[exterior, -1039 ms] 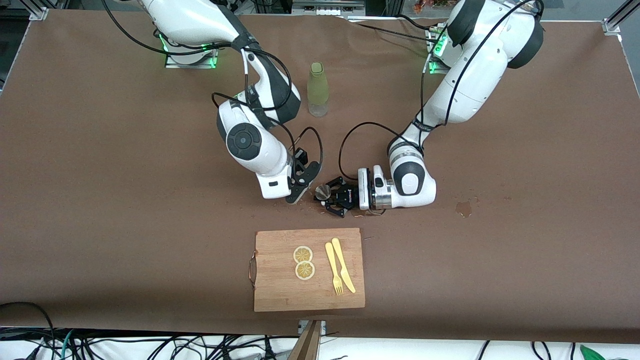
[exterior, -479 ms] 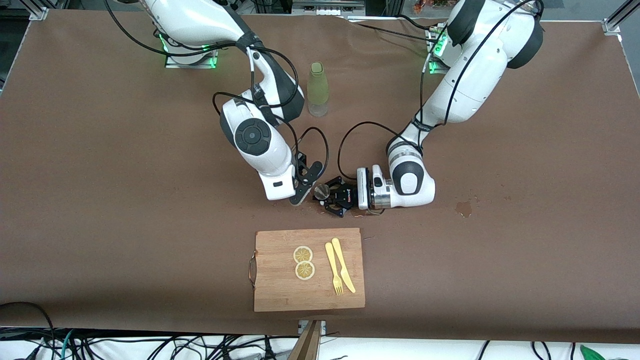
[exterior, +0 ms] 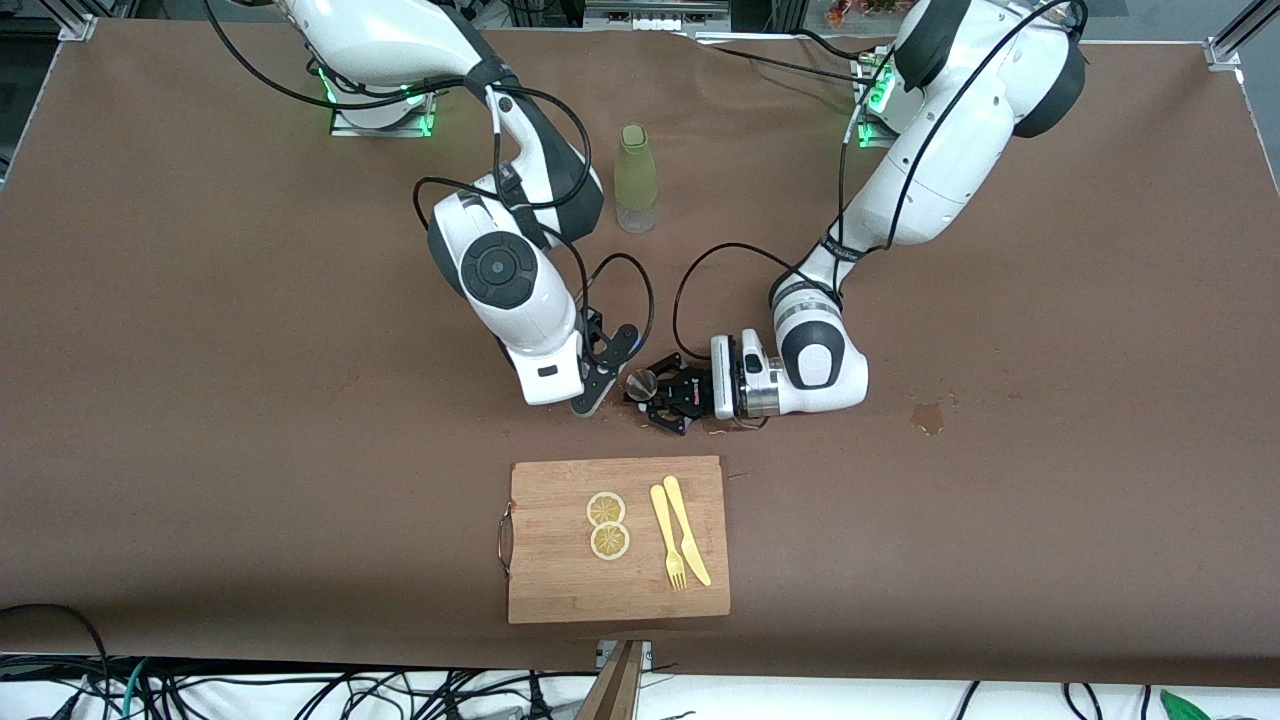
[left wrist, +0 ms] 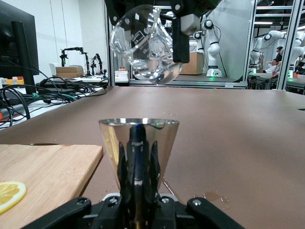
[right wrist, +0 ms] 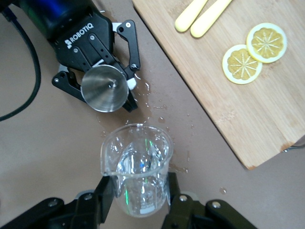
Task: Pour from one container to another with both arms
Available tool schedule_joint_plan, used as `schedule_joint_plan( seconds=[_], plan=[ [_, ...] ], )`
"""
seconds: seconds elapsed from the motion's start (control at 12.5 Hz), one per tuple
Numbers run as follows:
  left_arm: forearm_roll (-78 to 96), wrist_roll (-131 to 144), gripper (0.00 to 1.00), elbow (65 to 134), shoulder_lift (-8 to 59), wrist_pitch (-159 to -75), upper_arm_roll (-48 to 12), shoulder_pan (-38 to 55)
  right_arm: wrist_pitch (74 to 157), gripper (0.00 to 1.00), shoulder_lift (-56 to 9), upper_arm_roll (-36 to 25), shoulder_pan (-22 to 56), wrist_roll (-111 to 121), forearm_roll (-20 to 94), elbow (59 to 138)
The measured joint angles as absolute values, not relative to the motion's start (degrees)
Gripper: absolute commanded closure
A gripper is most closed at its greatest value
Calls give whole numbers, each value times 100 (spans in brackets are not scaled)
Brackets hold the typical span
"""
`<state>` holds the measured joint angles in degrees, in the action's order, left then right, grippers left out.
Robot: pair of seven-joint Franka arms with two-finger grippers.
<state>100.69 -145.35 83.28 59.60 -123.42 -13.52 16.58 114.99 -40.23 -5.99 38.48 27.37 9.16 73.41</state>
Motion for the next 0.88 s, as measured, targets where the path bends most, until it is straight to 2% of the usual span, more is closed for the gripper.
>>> schedule_joint_plan(
  seconds=[0.88],
  plan=[
    [10156, -14535, 100, 8269, 5962, -12509, -1440, 1639, 11014, 82, -4672, -1391, 4787, 2851, 885, 6615]
  ],
)
